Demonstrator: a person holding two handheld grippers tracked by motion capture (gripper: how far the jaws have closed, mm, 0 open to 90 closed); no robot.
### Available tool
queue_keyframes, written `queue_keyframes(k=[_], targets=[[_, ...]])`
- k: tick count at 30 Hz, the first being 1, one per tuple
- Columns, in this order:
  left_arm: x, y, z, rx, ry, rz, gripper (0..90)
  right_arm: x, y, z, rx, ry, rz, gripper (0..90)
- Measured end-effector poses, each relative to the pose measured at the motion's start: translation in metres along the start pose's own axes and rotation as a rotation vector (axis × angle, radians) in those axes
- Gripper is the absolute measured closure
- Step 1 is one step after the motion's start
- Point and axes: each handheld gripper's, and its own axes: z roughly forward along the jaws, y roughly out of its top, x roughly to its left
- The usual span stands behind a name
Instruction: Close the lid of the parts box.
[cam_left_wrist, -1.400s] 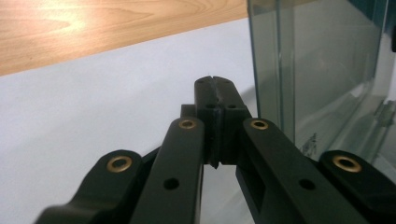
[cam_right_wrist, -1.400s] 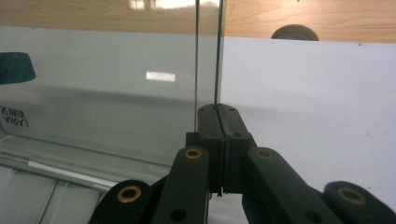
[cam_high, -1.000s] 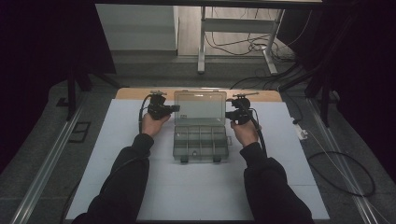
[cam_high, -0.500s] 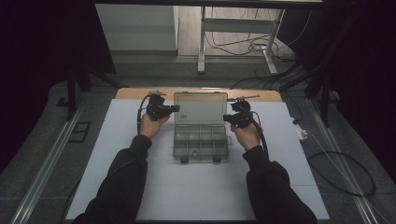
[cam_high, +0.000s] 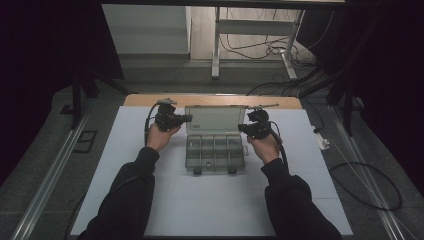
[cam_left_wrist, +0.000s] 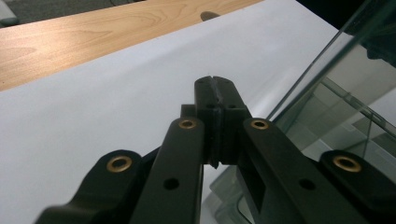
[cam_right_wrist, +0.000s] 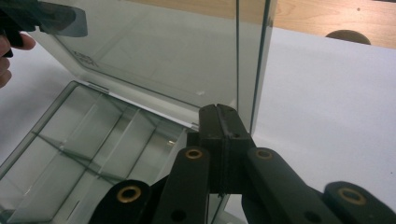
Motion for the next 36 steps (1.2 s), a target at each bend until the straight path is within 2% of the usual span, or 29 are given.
queue_keyframes(k=[15, 21, 28, 36], targets=[[-0.018, -0.001, -0.019, 0.037, 0.006, 0.059, 88.4, 0.009, -0.008, -0.019, -0.020, 0.033, -0.058, 89.9], [-0.032, -0.001, -0.027, 0.050, 0.014, 0.091, 88.4, 0.012, -0.013, -0.026, -0.019, 0.029, -0.090, 89.9], [-0.045, -0.001, -0.037, 0.055, 0.030, 0.100, 88.3, 0.017, -0.020, -0.034, -0.019, 0.050, -0.113, 89.9], [-0.059, -0.003, -0.055, 0.058, 0.025, 0.095, 88.0, 0.022, -0.029, -0.041, -0.008, 0.072, -0.126, 89.9]])
